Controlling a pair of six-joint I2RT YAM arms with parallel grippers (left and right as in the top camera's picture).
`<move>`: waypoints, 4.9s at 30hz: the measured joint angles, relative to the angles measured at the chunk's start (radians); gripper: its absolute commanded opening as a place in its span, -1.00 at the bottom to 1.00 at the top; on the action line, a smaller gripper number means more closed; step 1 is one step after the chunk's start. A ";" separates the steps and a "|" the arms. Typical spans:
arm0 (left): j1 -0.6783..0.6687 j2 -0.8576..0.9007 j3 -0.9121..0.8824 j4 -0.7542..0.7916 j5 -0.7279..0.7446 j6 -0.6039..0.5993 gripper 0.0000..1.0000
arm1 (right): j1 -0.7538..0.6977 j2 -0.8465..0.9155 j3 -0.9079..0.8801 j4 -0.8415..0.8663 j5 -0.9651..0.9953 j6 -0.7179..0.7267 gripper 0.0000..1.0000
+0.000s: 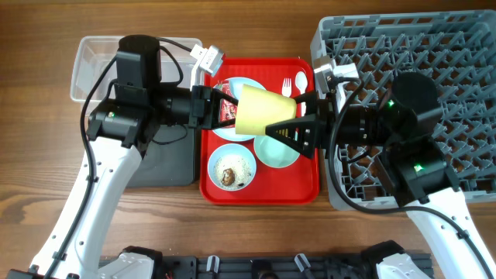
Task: Sort waste into correct bins and load items into the dishwasher rack
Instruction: 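Hand the yellow cup from the left gripper to the right gripper, then place the yellow cup into the dishwasher rack with the right gripper, then grasp the blue bowl of rice with the left gripper, then tip the blue bowl over the black tray to dump the rice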
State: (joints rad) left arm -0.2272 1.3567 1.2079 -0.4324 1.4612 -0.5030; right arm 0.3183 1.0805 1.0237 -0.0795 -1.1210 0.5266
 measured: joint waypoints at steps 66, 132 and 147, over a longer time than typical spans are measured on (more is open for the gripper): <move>-0.269 0.022 0.002 -0.571 -1.058 0.206 0.35 | -0.276 -0.135 0.162 -1.033 1.045 -0.161 0.91; 0.420 0.146 -0.099 -0.601 -0.530 0.423 -0.92 | -0.276 -0.195 0.163 -1.014 1.042 -0.085 0.92; 0.642 0.417 -0.211 -0.646 -0.071 0.710 -0.92 | -0.276 -0.194 0.163 -0.986 1.042 -0.085 0.93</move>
State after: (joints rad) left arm 0.4152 1.7737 0.9974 -1.0782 1.3899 0.2070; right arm 0.0422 0.8864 1.1866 -1.0653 -0.0792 0.4416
